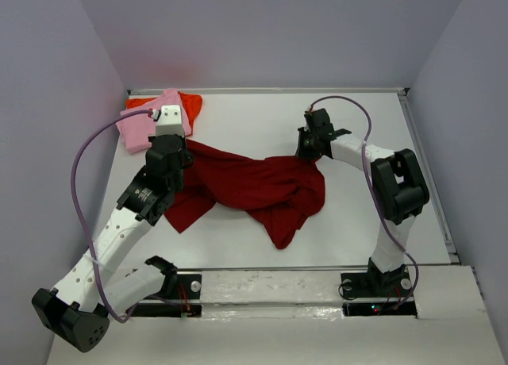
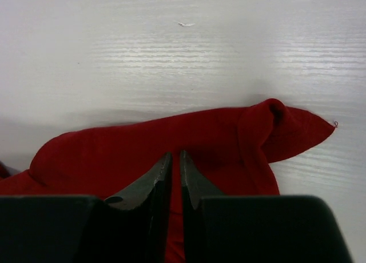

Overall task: Fold and stack the t-shirts
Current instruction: Flatten out the crumpled T-shirt at the center of the board.

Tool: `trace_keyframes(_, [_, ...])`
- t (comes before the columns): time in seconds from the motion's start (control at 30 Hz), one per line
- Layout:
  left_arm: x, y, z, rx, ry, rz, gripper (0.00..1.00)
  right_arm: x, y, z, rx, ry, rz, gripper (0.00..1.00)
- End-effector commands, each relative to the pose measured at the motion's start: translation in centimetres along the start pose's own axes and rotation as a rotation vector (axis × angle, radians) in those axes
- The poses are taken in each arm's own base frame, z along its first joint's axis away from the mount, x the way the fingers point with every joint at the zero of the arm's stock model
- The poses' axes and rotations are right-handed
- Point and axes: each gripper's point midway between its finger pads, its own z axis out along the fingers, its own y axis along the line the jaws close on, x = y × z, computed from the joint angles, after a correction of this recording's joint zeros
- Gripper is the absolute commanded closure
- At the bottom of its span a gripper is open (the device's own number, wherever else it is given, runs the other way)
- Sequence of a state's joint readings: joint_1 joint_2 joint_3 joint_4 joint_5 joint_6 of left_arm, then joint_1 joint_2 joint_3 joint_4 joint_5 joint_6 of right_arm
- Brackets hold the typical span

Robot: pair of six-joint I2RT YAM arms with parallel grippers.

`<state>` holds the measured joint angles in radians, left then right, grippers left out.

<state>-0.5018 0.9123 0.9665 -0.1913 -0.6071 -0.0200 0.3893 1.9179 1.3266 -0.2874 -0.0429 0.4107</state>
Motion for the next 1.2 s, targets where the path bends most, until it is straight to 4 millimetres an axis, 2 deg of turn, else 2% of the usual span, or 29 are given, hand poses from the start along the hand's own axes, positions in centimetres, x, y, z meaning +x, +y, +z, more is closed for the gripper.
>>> trace_keyframes(0.0, [-1.2,0.1,0.1,-0.009,-0.045,-0.038,1.00,-1.6,-0.6,0.2,0.044,-0.061,-0.023,0.83])
trace_keyframes(0.6, [-1.6,0.4,-0.3,-0.006,-0.059,-0.046,1.00,-0.2,-5.2,1.5,0.168,-0.016,0.011,0.79])
trace_keyframes(0.7, [-1.5,0.4,-0.2,-0.006,-0.058,-0.045,1.00,0.0,-5.9,1.8,0.180,-0.009,0.018,0.61])
trace_keyframes(0.73, [-1.5,0.3,-0.3,-0.005,-0.058,-0.045,1.00,0.2,-6.1,1.9,0.186,-0.002,0.017,0.51])
trace_keyframes(0.8, [-1.5,0.3,-0.3,-0.003,-0.058,-0.045,1.00,0.1,-6.7,1.8,0.203,-0.002,0.026,0.42])
trace_keyframes(0.83, [-1.6,0.4,-0.3,-0.005,-0.059,-0.044,1.00,0.1,-6.8,1.7,0.208,-0.002,0.025,0.33])
trace_keyframes(0.93, [-1.6,0.5,-0.4,-0.009,-0.063,-0.047,1.00,-0.1,-7.7,1.4,0.241,-0.009,0.026,0.24])
trace_keyframes(1.17, [-1.8,1.6,-0.4,-0.069,-0.060,-0.036,1.00,-0.6,-8.7,0.4,0.288,-0.016,0.021,0.23])
